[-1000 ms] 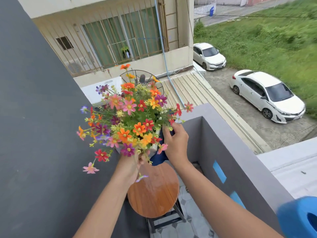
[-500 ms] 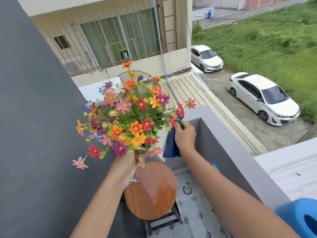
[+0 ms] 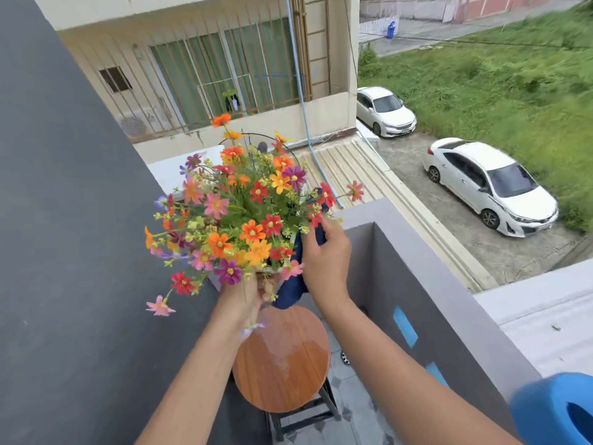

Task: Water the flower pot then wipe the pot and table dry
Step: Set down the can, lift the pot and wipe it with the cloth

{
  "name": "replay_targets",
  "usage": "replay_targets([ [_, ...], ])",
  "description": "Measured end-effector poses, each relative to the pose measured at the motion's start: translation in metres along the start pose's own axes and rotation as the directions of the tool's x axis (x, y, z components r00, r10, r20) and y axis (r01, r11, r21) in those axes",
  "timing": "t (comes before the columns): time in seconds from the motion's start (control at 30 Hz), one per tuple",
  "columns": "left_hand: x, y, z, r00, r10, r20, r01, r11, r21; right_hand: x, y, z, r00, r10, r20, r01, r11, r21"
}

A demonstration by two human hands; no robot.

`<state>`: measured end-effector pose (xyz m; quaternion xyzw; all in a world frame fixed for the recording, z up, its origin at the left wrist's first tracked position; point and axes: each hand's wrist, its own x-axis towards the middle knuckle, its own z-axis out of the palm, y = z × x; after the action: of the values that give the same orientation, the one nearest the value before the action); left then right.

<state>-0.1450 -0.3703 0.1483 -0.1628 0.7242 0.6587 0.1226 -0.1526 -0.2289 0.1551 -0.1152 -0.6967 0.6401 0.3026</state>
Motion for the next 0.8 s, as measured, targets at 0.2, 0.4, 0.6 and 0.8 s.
replay_targets([
  [0.2,-0.001,0.008,0.006,0.992,0.116,0.049,-0.106,0.979,-0.174,-0.037,0.053,-0.003,0.989,0.089,0.121,-0.071,0.987,-0.147],
  [0.4,0.007,0.005,0.009,0.999,0.033,0.009,-0.031,0.973,-0.227,-0.015,0.042,0.0,0.968,0.203,0.148,-0.173,0.966,-0.195],
  [0.6,-0.001,0.004,0.019,0.999,-0.046,0.013,0.047,0.983,-0.178,0.004,0.006,0.004,0.992,0.063,0.109,-0.067,0.997,0.031],
  [0.8,0.0,0.003,0.009,0.996,-0.074,0.058,0.087,0.955,-0.285,0.038,0.011,-0.001,0.999,0.01,0.033,-0.009,0.999,-0.051],
])
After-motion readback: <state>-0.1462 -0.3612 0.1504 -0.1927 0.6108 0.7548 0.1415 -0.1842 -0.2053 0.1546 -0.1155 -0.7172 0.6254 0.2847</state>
